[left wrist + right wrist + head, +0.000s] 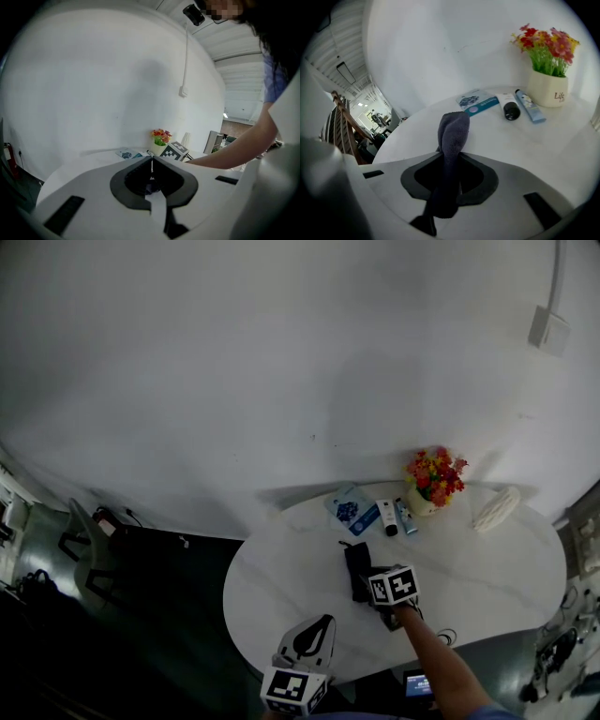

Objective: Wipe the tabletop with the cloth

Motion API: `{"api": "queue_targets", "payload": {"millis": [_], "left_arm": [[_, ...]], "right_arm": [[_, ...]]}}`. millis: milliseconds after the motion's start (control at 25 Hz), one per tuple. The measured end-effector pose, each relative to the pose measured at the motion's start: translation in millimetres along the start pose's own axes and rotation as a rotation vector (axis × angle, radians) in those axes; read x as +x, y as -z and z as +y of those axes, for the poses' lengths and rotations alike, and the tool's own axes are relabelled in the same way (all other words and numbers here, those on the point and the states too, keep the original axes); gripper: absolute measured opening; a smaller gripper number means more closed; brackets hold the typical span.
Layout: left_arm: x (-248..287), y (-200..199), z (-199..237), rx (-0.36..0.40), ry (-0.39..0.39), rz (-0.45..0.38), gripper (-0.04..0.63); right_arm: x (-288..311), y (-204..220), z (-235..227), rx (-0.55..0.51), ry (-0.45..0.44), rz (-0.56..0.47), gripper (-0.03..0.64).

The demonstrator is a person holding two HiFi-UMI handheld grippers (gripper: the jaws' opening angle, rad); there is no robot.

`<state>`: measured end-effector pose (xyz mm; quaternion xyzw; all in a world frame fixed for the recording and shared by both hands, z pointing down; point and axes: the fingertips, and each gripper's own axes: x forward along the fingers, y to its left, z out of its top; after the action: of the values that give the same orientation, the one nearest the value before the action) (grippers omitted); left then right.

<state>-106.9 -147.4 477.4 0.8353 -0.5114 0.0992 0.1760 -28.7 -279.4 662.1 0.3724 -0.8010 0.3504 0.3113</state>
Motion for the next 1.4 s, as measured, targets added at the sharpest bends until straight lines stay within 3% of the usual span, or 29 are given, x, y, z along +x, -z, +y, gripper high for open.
{"api": "queue_targets", "payload": {"millis": [160, 640, 880, 1160, 1400], "left_arm": [[24.2, -1.9, -37.5, -0.001, 0.025, 0.014, 0.020], [91.0, -8.2, -138.0, 0.116, 0.135, 0.056, 0.020], [121.9, -14.7, -190.8, 0.104, 0.214, 0.064, 0.020], [147.7, -19.0, -231.1, 0.157, 0.298, 0.085, 0.020], [158.9, -13.4, -247.8, 0.164, 0.320, 0.101, 0.020]], "right_arm": [[-22.5, 6.7, -41.4, 0.024, 0.004, -0.011, 0.084], [-102.6, 36.3, -177.3, 0.120, 0.083, -0.056, 0.084], [-151.5, 64.7, -253.4, 0.178, 0.159, -0.055, 0.084], [-203.3, 96.9, -321.0, 0.241, 0.214, -0.084, 0.087], [-236.2, 117.1, -364.7, 0.263, 0.232, -0.108, 0.087]]}}
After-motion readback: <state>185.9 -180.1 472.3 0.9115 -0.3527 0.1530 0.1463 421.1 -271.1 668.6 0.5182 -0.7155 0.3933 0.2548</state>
